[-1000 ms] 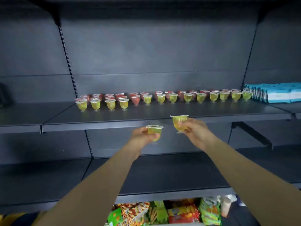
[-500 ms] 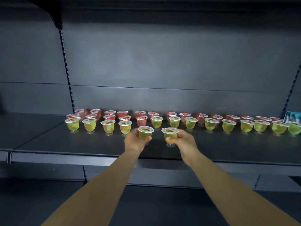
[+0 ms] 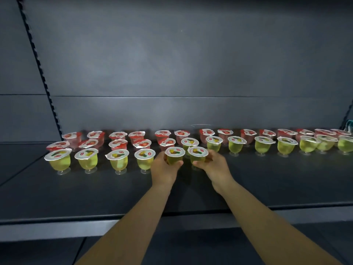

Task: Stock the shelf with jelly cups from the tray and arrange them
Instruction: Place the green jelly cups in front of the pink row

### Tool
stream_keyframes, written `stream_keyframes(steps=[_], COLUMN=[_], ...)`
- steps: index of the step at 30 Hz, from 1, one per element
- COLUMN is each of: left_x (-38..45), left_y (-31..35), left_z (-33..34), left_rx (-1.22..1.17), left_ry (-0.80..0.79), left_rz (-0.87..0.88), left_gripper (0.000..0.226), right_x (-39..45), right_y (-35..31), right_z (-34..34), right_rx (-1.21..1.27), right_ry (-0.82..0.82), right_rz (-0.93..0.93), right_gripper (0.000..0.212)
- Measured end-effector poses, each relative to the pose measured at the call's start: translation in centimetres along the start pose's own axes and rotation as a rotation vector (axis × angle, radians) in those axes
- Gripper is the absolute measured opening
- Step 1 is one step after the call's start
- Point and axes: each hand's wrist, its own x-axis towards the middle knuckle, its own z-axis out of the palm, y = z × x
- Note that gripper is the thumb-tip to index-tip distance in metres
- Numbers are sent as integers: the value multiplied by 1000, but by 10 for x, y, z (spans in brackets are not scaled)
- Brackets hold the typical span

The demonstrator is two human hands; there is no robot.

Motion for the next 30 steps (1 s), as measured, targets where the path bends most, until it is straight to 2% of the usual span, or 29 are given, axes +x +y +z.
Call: stream_keyframes(steps=[8,12,15,21,26,30], left_x=[-10,-32,-61,-140,-220,-275], left_y=[3,6,19,46,60,50], left_z=[-6,-16,-27,-41,-45,-47], left_rx=[94,179,302,684,953,1068], left_ry=[-53,-163,-206,-353,-444,-513], left_rz=[16,8,21,189,326,304], left_gripper=[33,36,36,73,72,73], right_x=[-12,-39,-65,-125,-191,-247], right_y=[-2,-8,-18,-36,-45,-37], right_z=[-3,-27,-58,-122,-157,-175], right_rx=[-2,-37,-179,-684,-1045,-1180], right_ry=[11,-24,-76,-265,-331,-383], right_rz=[-1,3,-38,-235,-352,-354], right_gripper=[34,57,60,67,77,79])
